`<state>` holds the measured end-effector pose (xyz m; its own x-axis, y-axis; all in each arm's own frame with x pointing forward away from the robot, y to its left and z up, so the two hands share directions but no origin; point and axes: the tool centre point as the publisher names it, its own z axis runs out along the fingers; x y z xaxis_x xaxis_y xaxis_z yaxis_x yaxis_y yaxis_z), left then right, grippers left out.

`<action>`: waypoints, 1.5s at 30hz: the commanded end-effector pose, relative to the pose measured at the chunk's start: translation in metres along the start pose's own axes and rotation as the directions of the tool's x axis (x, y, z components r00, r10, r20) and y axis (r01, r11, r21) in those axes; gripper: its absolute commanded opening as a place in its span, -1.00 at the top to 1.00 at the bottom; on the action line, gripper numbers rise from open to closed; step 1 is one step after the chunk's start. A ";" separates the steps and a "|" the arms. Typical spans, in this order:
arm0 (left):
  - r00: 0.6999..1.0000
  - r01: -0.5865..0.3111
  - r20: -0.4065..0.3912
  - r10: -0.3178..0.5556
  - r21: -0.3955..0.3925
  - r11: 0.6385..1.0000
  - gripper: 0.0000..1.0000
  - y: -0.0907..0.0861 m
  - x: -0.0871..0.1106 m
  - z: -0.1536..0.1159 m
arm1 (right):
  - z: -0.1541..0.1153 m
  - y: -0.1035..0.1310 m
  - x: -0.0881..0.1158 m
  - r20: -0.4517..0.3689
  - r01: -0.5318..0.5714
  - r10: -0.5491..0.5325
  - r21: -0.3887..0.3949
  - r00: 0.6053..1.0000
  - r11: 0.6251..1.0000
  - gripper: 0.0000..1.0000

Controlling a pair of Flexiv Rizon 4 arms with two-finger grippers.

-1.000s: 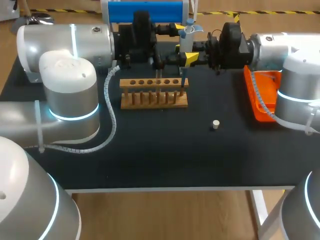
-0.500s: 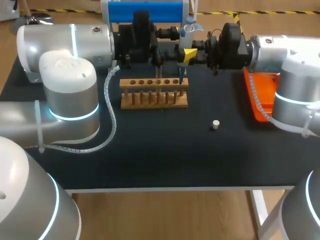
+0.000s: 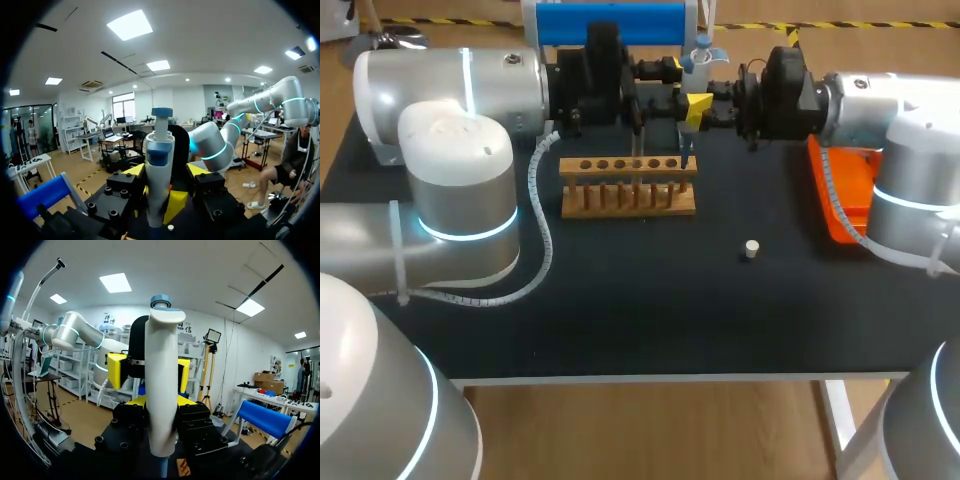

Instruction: Invert the test tube, pick up the pipette, mount the tip to pipette, aspirate from beaker and dispense into the tube, eject the tip, return the pipette, and cap with the stopper.

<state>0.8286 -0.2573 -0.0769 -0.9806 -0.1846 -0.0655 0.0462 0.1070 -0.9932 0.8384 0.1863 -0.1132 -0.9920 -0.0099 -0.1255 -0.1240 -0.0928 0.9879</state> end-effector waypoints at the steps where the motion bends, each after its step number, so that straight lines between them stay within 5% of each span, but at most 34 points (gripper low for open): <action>1: 1.000 0.001 -0.003 -0.001 -0.001 1.000 1.00 0.000 0.001 0.001 | -0.002 0.001 0.000 0.001 0.001 -0.001 -0.002 1.000 1.000 1.00; 11: 1.000 0.001 -0.003 -0.001 -0.001 1.000 1.00 0.000 0.001 0.001 | -0.002 0.000 0.000 -0.010 -0.004 0.004 0.001 1.000 1.000 1.00; 12: 1.000 0.001 -0.003 -0.001 -0.001 1.000 1.00 0.000 0.001 0.001 | -0.001 0.000 0.000 -0.013 -0.005 0.005 0.002 1.000 1.000 0.79; 13: 1.000 0.001 -0.003 -0.001 -0.001 1.000 1.00 0.000 0.001 0.001 | -0.001 0.000 0.000 -0.015 -0.006 0.006 0.002 1.000 1.000 0.15; 14: 1.000 0.001 -0.003 -0.001 -0.001 1.000 1.00 0.000 0.001 0.001 | -0.001 0.000 0.000 -0.016 -0.007 0.007 0.002 1.000 1.000 -1.00; 23: 1.000 0.001 -0.003 -0.001 -0.001 1.000 1.00 0.000 0.001 0.001 | -0.012 0.000 0.008 -0.061 -0.020 0.020 -0.004 0.998 1.000 -1.00; 33: 1.000 0.001 -0.003 -0.001 -0.001 1.000 1.00 0.000 0.001 0.001 | -0.070 0.003 0.008 -0.087 -0.027 0.029 0.027 0.996 0.999 -1.00; 40: 1.000 0.001 -0.003 -0.001 -0.001 1.000 1.00 0.000 0.001 0.001 | -0.107 -0.006 -0.022 0.010 -0.038 0.037 0.090 0.999 0.995 -1.00; 45: 1.000 0.001 -0.003 -0.001 -0.001 1.000 1.00 0.000 0.001 0.001 | -0.109 -0.025 -0.063 0.104 -0.108 0.092 0.164 0.990 0.981 -1.00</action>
<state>0.8283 -0.2579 -0.0772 -0.9813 -0.1811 -0.0648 0.0458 0.1071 -0.9932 0.8913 0.0720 -0.1405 -0.9965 0.0743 -0.0373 -0.0336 0.0505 0.9982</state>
